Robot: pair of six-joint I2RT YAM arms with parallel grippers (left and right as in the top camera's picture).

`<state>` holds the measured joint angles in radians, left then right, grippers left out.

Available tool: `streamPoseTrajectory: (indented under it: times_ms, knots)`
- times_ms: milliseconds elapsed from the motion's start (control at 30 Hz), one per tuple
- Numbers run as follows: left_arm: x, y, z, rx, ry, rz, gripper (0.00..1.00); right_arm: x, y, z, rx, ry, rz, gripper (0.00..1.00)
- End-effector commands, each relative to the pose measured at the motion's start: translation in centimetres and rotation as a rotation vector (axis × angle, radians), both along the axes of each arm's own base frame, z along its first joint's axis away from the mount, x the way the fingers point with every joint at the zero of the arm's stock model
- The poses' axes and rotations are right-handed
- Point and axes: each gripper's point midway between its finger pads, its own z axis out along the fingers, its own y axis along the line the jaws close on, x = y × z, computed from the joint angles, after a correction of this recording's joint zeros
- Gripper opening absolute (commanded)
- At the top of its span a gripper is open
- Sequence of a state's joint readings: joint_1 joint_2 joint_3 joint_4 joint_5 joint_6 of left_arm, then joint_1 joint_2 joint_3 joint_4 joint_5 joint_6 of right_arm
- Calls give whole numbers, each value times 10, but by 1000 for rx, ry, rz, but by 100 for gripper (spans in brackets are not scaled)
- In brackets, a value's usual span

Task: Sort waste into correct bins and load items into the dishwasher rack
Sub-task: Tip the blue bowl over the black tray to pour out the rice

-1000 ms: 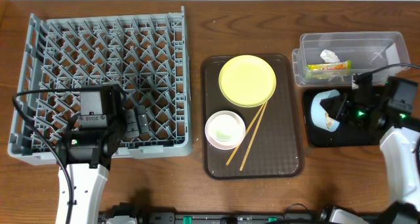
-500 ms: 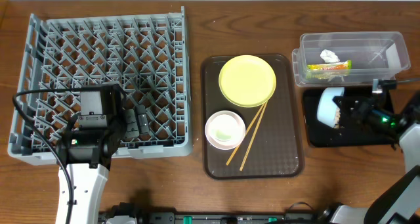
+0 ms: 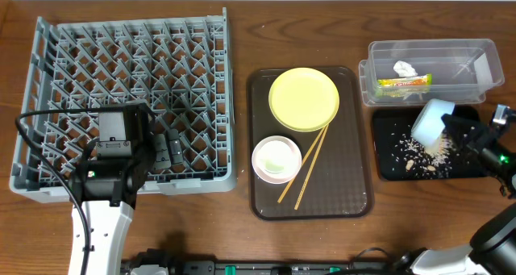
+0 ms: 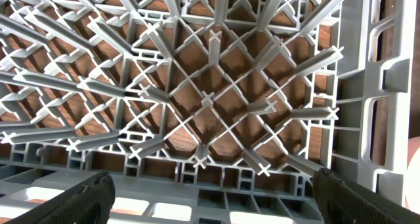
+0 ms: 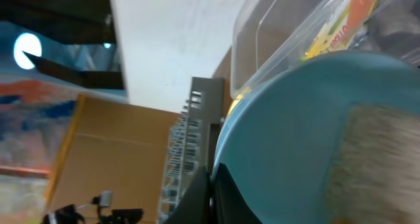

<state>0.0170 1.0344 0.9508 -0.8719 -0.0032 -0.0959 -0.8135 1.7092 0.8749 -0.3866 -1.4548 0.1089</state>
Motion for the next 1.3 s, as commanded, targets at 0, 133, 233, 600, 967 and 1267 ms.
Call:
streamPoseTrajectory:
  times_ms: [0,133,233,600,967,1267]
  knots:
    - [3,2,7,9,-15,-1,98,3,10,17,81,-60,61,1]
    - [3,2,7,9,-15,-1,98,7,27,17,84,-56,112,1]
    - [3,2,7,9,-15,-1,98,8,36,18,85,-55,137,1]
    - [3,2,7,9,-15,-1,98,6,4,4,25,-2,26,1]
    - [4,2,7,9,-17,-1,98,13,36,3,51,33,114,1]
    - [4,2,7,9,-18,-1,98,4,-4,3,66,41,-5,1]
